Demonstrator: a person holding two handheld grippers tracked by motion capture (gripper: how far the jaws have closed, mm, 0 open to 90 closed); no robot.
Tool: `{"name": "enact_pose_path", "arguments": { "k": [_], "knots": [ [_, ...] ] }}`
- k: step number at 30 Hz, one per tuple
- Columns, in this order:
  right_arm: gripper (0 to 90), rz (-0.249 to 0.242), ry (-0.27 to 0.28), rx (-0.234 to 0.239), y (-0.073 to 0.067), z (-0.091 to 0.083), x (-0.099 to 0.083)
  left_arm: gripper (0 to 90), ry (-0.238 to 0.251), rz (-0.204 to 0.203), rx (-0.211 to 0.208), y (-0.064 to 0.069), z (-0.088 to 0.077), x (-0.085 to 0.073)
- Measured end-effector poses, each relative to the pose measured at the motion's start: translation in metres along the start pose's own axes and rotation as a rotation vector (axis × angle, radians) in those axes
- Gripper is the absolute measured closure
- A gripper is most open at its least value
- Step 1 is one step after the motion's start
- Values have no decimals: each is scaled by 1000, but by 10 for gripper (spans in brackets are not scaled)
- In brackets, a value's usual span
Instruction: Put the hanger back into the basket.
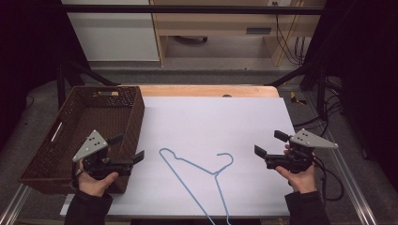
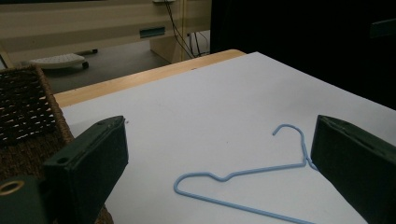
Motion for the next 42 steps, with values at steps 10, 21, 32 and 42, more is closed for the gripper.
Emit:
{"name": "enact_pose_path", "arguments": {
  "k": [10,21,32,42],
  "knots": [
    [72,-29,-74,-7,-7,6,-3,38,-17,6,-13,6,6,-3],
    [110,-102,-306,28,-60,34,-11,40,-42,29,-32,16,13,-7],
    [160,-139,-561,39,-93,67,-42,42,-59,40,-37,20,17,-10],
    [260,-143,-755,36,-104,86,-69,46,-66,37,-34,20,18,-11]
  ]
}}
Point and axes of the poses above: each handheld gripper's, and its own axes: z roughly forward along the jaws, x roughly out of its top, y roughly to its right, the point moved 6 cm from there along z, roughly forward along the jaws, and after that the axes turned 2 degrees about -z, right-handed, at the moved point
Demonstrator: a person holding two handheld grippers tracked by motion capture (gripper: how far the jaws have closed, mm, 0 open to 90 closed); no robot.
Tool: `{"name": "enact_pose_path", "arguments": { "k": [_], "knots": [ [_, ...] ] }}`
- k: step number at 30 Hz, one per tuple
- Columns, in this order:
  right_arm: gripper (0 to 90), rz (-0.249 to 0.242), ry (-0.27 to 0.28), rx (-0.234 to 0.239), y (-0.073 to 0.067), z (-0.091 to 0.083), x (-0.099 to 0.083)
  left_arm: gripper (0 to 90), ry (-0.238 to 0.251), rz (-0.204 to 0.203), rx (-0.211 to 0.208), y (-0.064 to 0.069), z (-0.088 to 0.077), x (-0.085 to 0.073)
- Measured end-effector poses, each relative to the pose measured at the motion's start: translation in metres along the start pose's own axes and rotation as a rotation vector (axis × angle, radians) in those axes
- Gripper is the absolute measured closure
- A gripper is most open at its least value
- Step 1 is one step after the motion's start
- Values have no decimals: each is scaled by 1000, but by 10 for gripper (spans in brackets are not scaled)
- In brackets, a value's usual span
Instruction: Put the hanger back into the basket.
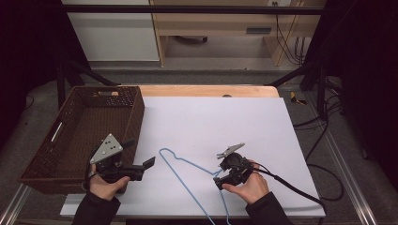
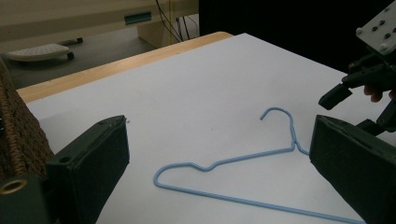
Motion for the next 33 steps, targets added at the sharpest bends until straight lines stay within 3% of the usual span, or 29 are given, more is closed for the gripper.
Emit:
{"name": "enact_pose_path", "arguments": {
  "k": [14,18,25,33],
  "knots": [
    [495,-21,-108,32,-13,33,-11,51,-17,4,-7,2,5,-3],
    [565,-18,-116,56,-16,36,-12,52,-20,4,-6,2,6,-4],
    [645,-41,-126,45,-16,42,-15,55,-25,5,-6,3,7,-5],
    [719,-26,-133,26,-15,42,-14,57,-27,3,-6,3,8,-6]
  ]
}}
Point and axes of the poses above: each handheld gripper's, and its own axes: z roughly forward along the jaws, x roughly out of its top, y roughly to its right, the point moved 6 cm from there along z, roughly forward along the jaws, and after that the axes turned 2 degrees about -z, right-handed, at the moved point
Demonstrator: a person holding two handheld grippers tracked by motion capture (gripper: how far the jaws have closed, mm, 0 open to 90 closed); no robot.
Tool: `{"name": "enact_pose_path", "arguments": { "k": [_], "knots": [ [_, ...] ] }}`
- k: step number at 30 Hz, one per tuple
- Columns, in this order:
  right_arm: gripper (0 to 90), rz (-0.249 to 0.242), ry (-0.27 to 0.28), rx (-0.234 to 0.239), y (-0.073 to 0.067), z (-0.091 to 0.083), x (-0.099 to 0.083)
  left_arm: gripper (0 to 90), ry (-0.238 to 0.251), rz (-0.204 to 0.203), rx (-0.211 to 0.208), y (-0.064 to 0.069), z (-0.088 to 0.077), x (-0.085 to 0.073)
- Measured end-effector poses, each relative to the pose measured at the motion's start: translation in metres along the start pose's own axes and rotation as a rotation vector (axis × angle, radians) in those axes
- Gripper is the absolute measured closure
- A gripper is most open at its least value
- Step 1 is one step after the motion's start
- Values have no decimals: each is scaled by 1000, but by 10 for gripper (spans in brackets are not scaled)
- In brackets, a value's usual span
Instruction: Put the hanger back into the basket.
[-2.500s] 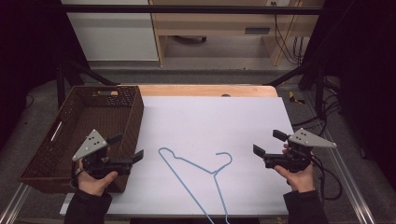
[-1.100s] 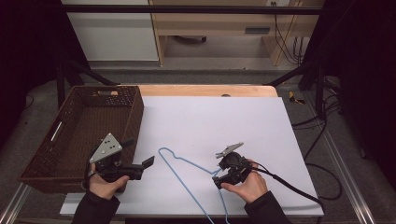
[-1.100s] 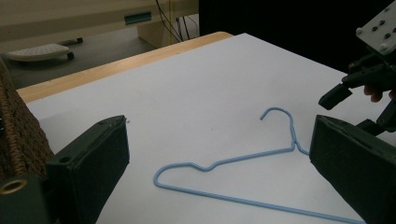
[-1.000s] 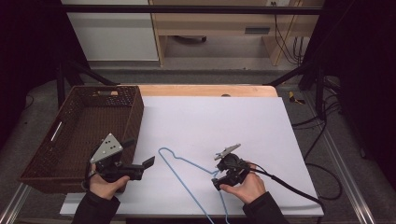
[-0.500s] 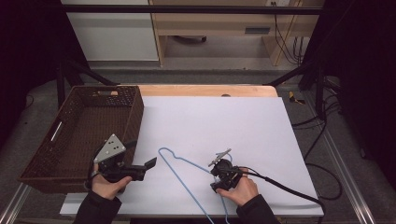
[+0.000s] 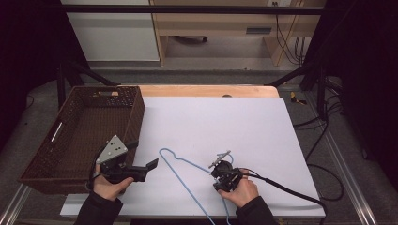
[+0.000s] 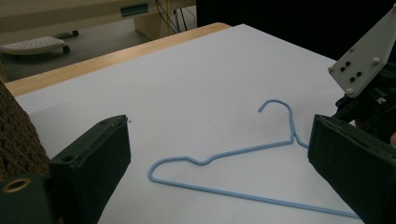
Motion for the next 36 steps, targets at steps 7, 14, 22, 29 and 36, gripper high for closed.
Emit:
{"name": "enact_pose_path", "arguments": {
  "k": [7,14,22,29,36],
  "knots": [
    [799,16,-14,10,2,0,1,58,-3,-2,3,0,0,0],
    [817,27,-19,17,4,0,1,59,-4,1,6,0,0,0],
    [837,50,-28,14,6,-1,0,60,-8,4,5,2,1,-1],
    [859,47,-34,9,11,-1,-1,60,-11,5,5,2,2,-1],
    [854,41,-35,0,12,-2,0,60,-13,5,4,3,2,-1]
  ]
}}
Point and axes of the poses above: each handheld gripper's, and its own axes: z roughly forward along the jaws, x roughly out of its top, y roughly to its right, the point moved 6 cm from there along z, roughly forward along the jaws, and after that the axes turned 2 degrees about -z, right-handed, at the moved point
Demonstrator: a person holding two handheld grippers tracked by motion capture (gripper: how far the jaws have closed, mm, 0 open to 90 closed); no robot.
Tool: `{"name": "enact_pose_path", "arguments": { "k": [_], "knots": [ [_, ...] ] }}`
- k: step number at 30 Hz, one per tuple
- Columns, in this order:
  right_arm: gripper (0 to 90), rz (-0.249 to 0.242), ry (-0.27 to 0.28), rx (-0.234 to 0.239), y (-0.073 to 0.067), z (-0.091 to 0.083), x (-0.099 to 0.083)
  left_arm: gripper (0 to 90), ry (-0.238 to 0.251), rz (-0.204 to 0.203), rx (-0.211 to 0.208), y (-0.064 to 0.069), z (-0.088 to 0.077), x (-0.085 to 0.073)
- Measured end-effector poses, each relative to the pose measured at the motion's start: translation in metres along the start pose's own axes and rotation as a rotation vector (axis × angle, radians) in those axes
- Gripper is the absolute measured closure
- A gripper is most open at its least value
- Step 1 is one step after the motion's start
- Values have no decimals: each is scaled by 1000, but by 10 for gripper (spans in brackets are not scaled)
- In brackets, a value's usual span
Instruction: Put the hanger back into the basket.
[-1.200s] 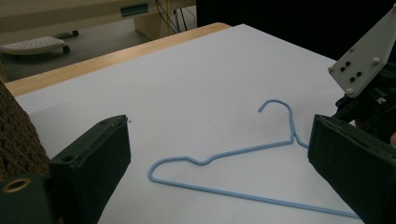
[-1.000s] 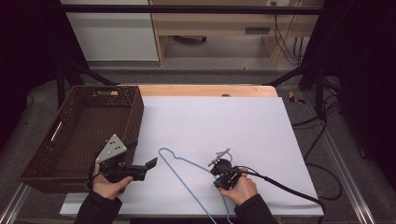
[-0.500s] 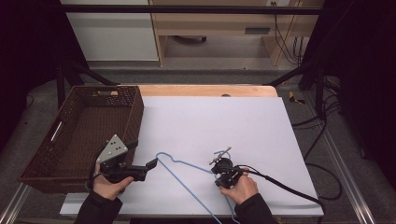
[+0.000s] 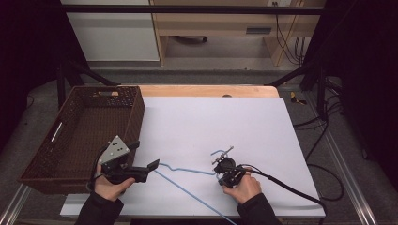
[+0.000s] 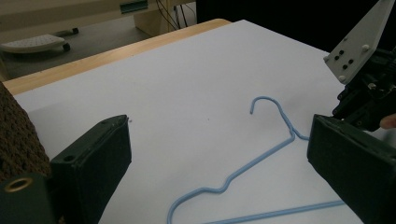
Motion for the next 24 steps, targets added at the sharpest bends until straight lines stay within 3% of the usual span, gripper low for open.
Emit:
{"name": "enact_pose_path", "arguments": {
  "k": [2,3,7,11,16,21,22,23,24],
  "knots": [
    [820,0,1,4,0,-1,0,60,0,0,0,0,0,0],
    [761,3,6,11,0,-2,1,60,0,0,-1,0,0,0],
    [723,4,-3,33,-1,-10,1,61,-3,3,-3,0,-1,0],
    [736,-15,-37,21,2,-9,0,60,-4,4,-5,1,0,0],
    [757,4,-62,38,-2,-5,-2,60,-9,3,-6,0,0,-1],
    [802,-14,-84,6,-1,-1,-6,60,-13,4,-7,1,2,-1],
    [814,12,-97,6,-3,-2,-5,60,-16,6,-7,1,2,-2],
    [822,-18,-93,-1,-1,-1,-6,60,-17,7,-7,1,2,-2],
    [822,-18,-93,-1,-1,-1,-6,60,-18,7,-7,2,3,-2]
  ]
}}
Point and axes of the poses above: each handheld gripper's, and its own axes: z roughly forward along the jaws, x roughly out of its top, y roughly to its right, the point moved 6 cm from there along z, roughly forward along the jaws, and after that the axes turned 2 degrees about -z, right-handed, at the moved point
